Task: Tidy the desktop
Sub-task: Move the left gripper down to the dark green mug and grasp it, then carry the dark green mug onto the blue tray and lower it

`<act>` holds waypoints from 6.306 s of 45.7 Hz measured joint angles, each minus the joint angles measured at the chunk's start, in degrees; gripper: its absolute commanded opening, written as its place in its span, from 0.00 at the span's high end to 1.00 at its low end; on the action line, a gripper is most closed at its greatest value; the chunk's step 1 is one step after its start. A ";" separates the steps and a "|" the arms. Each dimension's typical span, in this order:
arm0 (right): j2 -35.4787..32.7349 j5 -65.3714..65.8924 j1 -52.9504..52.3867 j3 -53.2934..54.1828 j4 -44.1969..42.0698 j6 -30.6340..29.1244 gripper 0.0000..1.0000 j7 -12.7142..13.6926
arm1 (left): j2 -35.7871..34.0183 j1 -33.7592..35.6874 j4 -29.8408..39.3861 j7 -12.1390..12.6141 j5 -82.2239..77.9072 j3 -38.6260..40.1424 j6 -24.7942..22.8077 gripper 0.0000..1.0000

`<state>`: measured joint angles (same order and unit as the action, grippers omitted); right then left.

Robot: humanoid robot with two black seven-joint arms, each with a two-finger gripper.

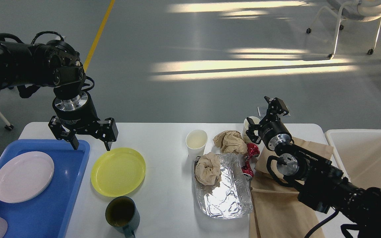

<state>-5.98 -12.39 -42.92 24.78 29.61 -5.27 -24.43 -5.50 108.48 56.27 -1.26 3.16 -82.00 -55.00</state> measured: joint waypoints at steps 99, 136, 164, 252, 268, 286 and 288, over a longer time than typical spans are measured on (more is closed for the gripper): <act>0.00 0.00 -0.02 0.00 0.01 0.00 0.00 0.00 | 7.51 -18.44 -0.62 1.00 -0.74 2.71 0.00 0.17; 0.00 0.00 -0.01 0.00 0.01 0.00 0.00 0.00 | 8.40 -20.31 -0.93 1.01 -0.94 3.75 8.06 0.50; 0.00 0.00 -0.01 0.00 0.01 0.00 0.00 0.00 | 8.40 -18.64 -0.80 0.85 -0.87 4.15 0.13 1.00; 0.00 0.00 -0.04 0.00 0.01 0.00 0.00 0.00 | -25.62 -20.36 -1.05 0.31 -0.94 -7.03 -0.01 1.00; 0.00 0.00 -0.03 0.00 0.01 0.00 0.00 0.00 | -25.20 -23.88 -3.82 0.34 -0.91 -6.05 0.00 0.98; 0.00 0.00 0.02 0.00 0.01 0.00 0.00 0.00 | -24.50 -24.59 -4.31 0.37 -0.87 -5.80 0.00 0.84; 0.00 0.00 0.01 0.00 0.01 0.00 0.00 0.00 | -24.49 -24.87 -4.28 0.35 -0.87 -5.68 0.00 0.83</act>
<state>-5.97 -12.39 -42.91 24.79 29.62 -5.27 -24.43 -29.98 83.60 51.99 -0.91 2.29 -87.67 -55.00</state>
